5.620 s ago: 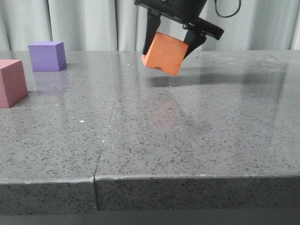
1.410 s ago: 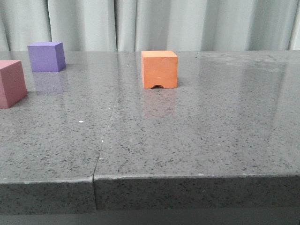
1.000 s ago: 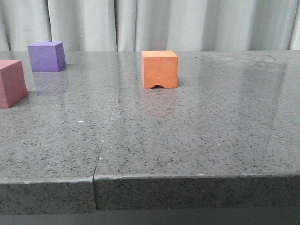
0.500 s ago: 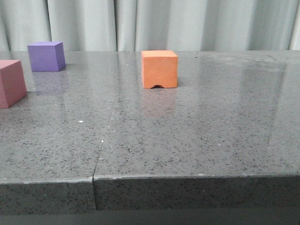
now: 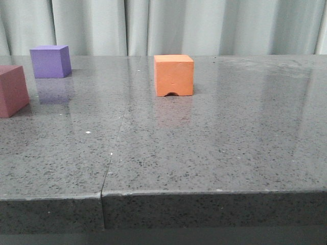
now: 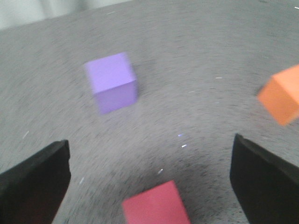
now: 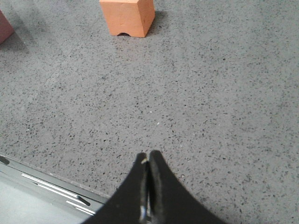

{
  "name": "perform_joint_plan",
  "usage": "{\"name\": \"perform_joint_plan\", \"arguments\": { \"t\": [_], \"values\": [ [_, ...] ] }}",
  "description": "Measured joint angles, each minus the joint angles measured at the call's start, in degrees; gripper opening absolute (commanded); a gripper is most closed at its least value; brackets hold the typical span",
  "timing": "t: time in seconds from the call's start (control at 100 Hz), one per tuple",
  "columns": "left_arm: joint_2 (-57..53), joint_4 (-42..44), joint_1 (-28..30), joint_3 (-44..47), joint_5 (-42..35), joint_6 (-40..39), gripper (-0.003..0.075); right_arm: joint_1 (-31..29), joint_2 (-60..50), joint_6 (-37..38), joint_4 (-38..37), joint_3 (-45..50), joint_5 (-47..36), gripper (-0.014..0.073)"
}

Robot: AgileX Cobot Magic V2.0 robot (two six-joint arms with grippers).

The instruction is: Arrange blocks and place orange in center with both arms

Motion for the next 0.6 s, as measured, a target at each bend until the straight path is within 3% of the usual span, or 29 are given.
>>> {"name": "perform_joint_plan", "arguments": {
  "t": [0.14, 0.35, 0.6],
  "values": [
    [6.4, -7.4, 0.0, -7.4, 6.9, 15.1, 0.0659, 0.0, 0.0, -0.1, 0.0, 0.0, 0.0, -0.0069],
    [15.6, -13.5, -0.8, -18.2, 14.7, 30.9, 0.0659, 0.0, 0.0, -0.1, 0.0, 0.0, 0.0, -0.0069],
    [25.5, -13.7, -6.6, -26.6, 16.1, 38.1, 0.0659, 0.0, 0.0, -0.1, 0.0, 0.0, 0.0, -0.0069]
  ]
}}
